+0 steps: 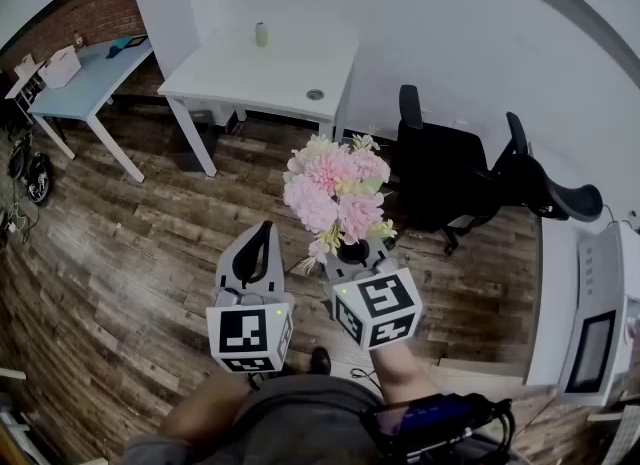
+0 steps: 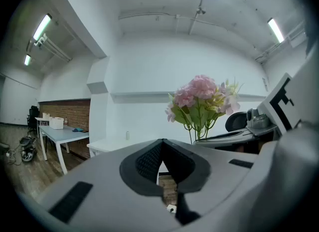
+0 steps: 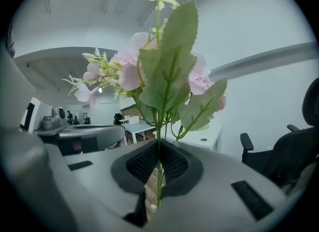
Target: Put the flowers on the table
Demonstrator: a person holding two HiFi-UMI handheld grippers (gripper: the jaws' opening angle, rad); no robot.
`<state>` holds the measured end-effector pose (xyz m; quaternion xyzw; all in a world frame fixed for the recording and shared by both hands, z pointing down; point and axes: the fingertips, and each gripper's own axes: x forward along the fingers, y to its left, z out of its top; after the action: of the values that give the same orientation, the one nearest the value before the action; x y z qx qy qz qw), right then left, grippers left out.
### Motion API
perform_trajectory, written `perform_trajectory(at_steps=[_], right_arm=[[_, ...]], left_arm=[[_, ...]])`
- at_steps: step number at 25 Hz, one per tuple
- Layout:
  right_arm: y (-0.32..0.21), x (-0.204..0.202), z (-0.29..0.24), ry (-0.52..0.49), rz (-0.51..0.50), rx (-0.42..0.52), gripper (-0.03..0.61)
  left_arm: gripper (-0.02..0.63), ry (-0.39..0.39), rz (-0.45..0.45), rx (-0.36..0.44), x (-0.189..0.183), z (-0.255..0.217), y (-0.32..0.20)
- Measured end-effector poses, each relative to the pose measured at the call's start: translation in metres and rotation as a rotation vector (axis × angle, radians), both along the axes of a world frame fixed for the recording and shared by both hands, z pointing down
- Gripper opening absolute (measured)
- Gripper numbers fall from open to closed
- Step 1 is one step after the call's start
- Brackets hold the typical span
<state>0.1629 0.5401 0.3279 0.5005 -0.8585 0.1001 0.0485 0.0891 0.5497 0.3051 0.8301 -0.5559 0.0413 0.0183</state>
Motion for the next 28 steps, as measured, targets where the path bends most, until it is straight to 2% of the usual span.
perform_trajectory(at_steps=[8,14,22,28], right_arm=[[-0.015,0.020,0.002,0.008,-0.017,0.003,0.012],[-0.024,0.026,0.010,0.015,-0.043,-0.005,0.012],[-0.043,0.011,0.022,0.026,-0.035,-0.031,0.012],[-0.101,0.003,0.028,0.006,-0.009,-0.038,0.012]], left_arm=[[0.006,0.005,-0.010,-0.003,0.022,0.004,-0.015],[0.006,0.015,-0.038,-0.010,0.026,0.011,-0.021],[0.006,0.031,-0.068,-0.042,-0.001,0.026,-0.040],[0.006,0.053,-0.054,-0.041,-0.015,0.032,-0.100]])
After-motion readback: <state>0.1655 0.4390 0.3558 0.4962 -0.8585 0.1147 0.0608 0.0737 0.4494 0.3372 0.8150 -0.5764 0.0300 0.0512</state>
